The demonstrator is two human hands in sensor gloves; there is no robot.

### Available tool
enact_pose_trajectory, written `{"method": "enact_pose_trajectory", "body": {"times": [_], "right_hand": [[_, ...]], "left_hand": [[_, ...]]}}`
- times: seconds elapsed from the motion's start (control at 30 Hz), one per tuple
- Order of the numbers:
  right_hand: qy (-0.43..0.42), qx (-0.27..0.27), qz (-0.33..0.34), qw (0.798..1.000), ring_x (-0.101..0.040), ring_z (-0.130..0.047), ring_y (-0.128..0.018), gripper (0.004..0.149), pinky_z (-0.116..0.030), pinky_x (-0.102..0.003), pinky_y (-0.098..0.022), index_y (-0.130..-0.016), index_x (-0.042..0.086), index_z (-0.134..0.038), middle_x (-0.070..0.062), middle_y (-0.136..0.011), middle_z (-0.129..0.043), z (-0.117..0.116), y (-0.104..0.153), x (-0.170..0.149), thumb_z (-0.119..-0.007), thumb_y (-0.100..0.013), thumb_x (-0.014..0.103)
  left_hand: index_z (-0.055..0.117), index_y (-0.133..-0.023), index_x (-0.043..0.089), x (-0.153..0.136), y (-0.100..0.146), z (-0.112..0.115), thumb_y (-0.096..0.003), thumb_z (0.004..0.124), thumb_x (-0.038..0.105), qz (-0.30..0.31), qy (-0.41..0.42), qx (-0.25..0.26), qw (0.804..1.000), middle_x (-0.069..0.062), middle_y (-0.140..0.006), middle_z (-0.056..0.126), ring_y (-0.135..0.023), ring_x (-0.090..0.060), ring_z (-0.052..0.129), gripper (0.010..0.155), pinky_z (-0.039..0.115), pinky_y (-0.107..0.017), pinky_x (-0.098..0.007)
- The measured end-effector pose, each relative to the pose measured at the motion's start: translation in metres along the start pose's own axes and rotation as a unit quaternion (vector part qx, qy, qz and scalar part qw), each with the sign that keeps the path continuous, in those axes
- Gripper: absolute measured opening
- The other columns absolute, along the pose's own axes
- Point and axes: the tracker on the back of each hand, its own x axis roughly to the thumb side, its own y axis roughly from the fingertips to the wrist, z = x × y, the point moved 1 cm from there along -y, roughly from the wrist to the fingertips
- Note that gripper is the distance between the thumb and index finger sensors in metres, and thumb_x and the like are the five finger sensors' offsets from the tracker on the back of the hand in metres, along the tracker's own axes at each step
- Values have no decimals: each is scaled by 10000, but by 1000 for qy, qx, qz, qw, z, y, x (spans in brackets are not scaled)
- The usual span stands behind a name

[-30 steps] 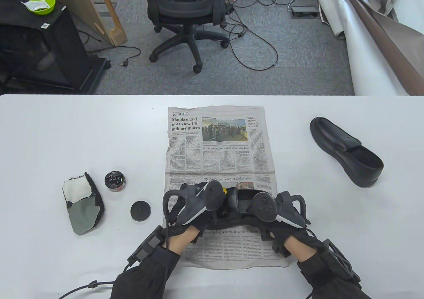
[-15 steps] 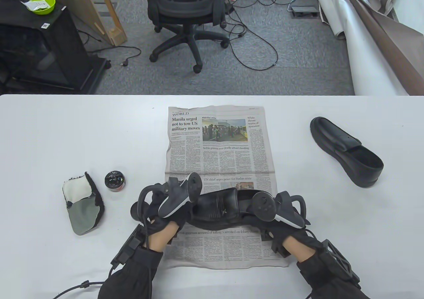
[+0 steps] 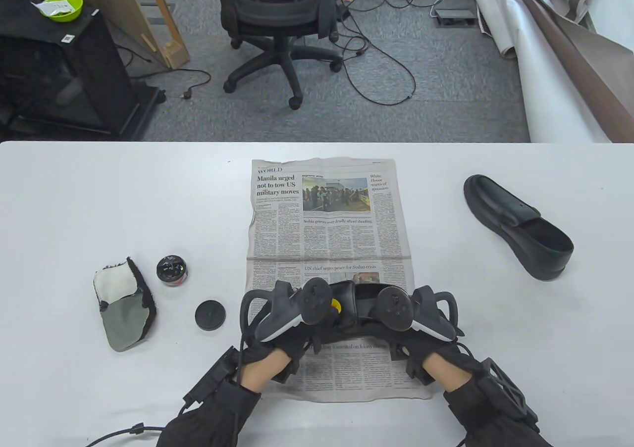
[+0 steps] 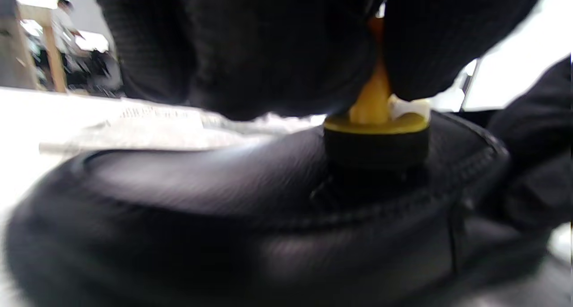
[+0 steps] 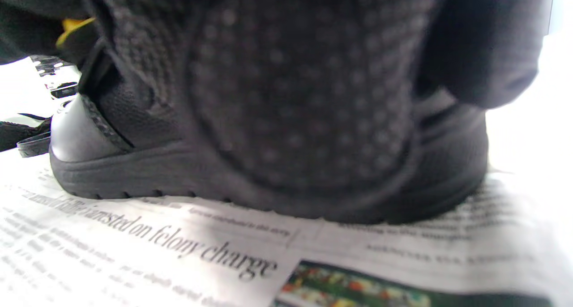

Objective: Dip and apply built-in sponge shoe polish on shoes

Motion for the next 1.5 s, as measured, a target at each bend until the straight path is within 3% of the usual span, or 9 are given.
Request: {"method": "enact_pose_trajectory", "body": {"times": [0.1,0.3,0.6,0.87,1.1,1.23,1.5], "right_hand": [[0,0,3,1000,17,-1066,-70,446,-927,-310,-293,-632,265,-992,28,-528,-991,0,0,0,-885,-302,545],[0,-1,4,1000,18,-1066,-70,447,-928,-309,-292,-632,266,-991,29,-526,-993,0,0,0,-884,-301,546],[1,-3,1,1000,19,-1066,-67,448,-929,-308,-289,-629,265,-995,27,-523,-994,0,0,0,-883,-301,548],[2,-2,-3,1000,17,-1068,-68,449,-929,-308,-290,-629,263,-995,27,-523,-994,0,0,0,-883,-301,549],[2,-2,-6,1000,17,-1068,-70,449,-929,-309,-292,-630,265,-993,29,-524,-994,0,1,0,-882,-301,550],[2,-2,-4,1000,17,-1068,-70,450,-929,-308,-293,-630,265,-994,28,-525,-993,0,0,0,-883,-299,550],[0,-2,2,1000,17,-1067,-71,449,-927,-309,-294,-630,266,-993,29,-527,-992,0,0,0,-881,-301,551]], "left_hand": [[904,-762,227,7,-4,2,-419,904,532,-25,-9,42,999,25,-463,1049,-206,-51,1019,459,874,-536,-415],[903,-761,226,-6,-22,7,-420,897,536,-66,-38,59,995,28,-455,1048,-201,-50,1014,461,875,-532,-415],[906,-751,224,-50,-30,8,-418,907,540,-127,-102,-10,987,28,-449,1046,-199,-53,1010,459,873,-534,-415],[905,-750,211,-71,-15,-7,-431,897,541,-125,-98,-91,983,19,-459,1041,-209,-70,1015,458,858,-551,-427],[898,-761,221,-56,-7,-7,-431,899,537,-74,-84,-149,982,20,-486,1047,-233,-61,1033,457,860,-558,-417],[902,-763,217,-36,-4,1,-430,903,531,-28,-22,-171,985,16,-488,1051,-235,-64,1037,458,859,-555,-418],[901,-756,214,3,-1,5,-432,889,536,4,-13,-77,997,24,-475,1050,-223,-54,1037,457,872,-542,-406]]}}
